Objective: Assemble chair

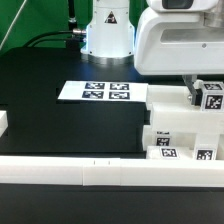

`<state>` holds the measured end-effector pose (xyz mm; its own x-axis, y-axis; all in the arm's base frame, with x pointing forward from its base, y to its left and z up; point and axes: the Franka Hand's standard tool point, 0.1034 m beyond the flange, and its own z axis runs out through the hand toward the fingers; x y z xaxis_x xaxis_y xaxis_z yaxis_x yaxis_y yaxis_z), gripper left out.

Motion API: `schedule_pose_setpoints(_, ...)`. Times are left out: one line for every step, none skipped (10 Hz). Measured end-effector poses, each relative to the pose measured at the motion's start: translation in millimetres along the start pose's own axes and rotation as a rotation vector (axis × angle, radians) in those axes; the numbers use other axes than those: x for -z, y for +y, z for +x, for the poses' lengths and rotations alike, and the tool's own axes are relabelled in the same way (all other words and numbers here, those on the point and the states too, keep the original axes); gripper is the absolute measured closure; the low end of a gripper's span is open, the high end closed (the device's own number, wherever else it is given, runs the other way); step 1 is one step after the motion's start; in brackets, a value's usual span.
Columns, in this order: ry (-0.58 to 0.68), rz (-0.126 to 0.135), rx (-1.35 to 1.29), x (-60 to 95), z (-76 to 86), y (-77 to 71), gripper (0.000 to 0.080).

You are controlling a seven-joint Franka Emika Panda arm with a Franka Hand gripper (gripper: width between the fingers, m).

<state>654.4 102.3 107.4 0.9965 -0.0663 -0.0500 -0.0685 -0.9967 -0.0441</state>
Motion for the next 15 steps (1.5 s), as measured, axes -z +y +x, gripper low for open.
schedule_pose_setpoints(0.000, 0.000, -0.016, 0.0, 0.0, 0.0, 0.0528)
schedule_pose_setpoints(0.000, 0.000, -0.028, 0.0, 0.0, 0.1, 0.0528)
schedule_pose_setpoints(0.000, 0.000, -0.078, 0.0, 0.0, 0.0, 0.0528)
schedule_pose_setpoints(-0.001, 0.002, -0.146, -0.1, -0.1, 0.2, 0.0528)
schedule_pose_setpoints(-0.001, 0.002, -0.256, -0.2, 0.0, 1.4, 0.0528)
schedule_pose_setpoints(-0.001, 0.002, -0.345, -0.2, -0.1, 1.6, 0.0528)
schedule_pose_setpoints(0.002, 0.002, -0.406, -0.4, -0.3, 1.9, 0.0528)
schedule_pose_setpoints(0.003, 0.002, -0.517, -0.5, -0.2, 1.8, 0.0528)
schedule_pose_setpoints(0.012, 0.005, -0.606, -0.6, 1.2, 2.1, 0.0528)
schedule_pose_setpoints(0.019, 0.008, -0.728, -0.6, 1.7, -1.4, 0.0528)
schedule_pose_setpoints(0.017, 0.009, -0.763, -0.4, 1.1, -4.8, 0.0528)
schedule_pose_setpoints(0.012, 0.017, -0.846, -0.5, 0.9, -6.0, 0.0528)
schedule_pose_setpoints(0.011, 0.018, -0.907, -0.5, 0.8, -6.3, 0.0528)
schedule_pose_setpoints(0.010, 0.020, -0.945, -0.5, 0.8, -6.5, 0.0528)
schedule_pose_setpoints(0.008, 0.022, -1.013, -0.5, 0.7, -7.0, 0.0528)
